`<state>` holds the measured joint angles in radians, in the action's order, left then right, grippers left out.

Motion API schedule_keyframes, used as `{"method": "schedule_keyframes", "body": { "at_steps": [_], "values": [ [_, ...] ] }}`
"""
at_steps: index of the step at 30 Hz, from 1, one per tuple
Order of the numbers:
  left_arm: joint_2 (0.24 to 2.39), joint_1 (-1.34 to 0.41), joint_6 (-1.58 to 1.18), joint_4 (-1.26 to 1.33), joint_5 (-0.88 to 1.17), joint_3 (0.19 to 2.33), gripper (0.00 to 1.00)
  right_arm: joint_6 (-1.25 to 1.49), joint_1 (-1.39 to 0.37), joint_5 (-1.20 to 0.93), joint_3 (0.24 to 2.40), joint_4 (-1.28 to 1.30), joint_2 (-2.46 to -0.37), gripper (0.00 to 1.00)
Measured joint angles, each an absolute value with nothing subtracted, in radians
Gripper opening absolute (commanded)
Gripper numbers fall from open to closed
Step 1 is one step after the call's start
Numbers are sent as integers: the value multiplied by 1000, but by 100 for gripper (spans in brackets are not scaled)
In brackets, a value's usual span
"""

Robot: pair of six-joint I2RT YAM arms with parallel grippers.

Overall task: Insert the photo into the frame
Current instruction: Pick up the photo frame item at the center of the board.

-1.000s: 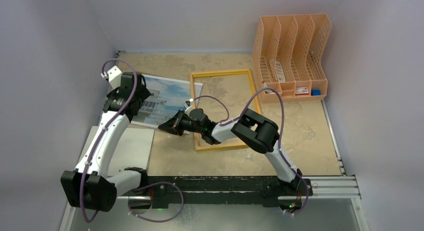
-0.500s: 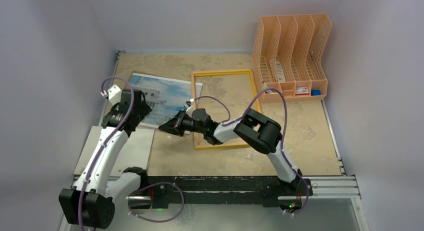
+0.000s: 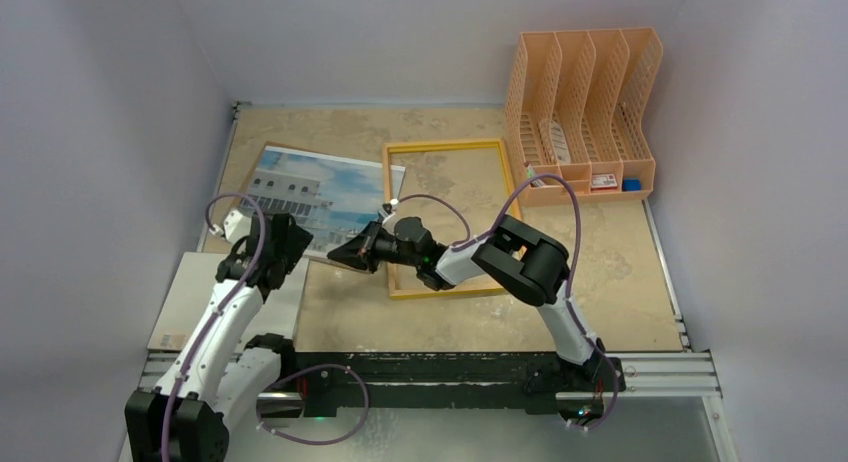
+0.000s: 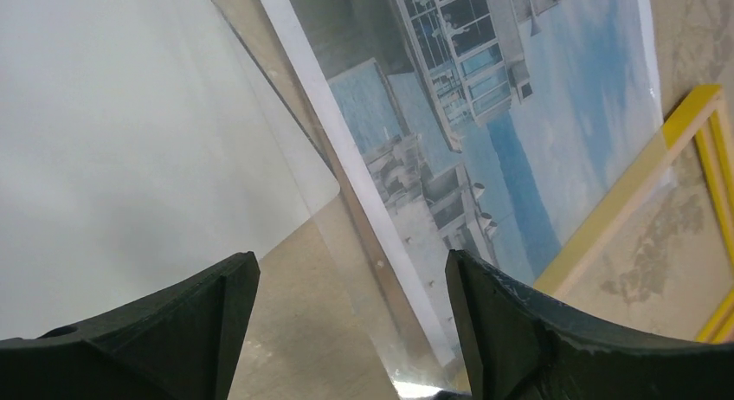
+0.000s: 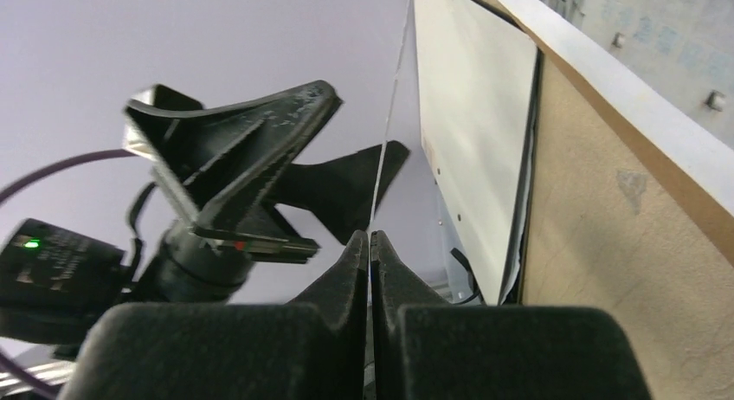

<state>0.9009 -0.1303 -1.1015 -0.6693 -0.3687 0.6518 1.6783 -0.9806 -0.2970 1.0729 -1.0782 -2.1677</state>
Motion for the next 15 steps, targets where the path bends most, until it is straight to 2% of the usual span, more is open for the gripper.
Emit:
{"method": "schedule_keyframes", "body": {
  "at_steps": [6,15],
  "values": [
    [839,-130,-1214,-580,-349,548,82,1711,-974,-313,1071,-1099,-2135,0],
    [745,-130,-1405,-453,-396,438,69,1769,-973,-352,1071,-1108,-2117,0]
  ]
}}
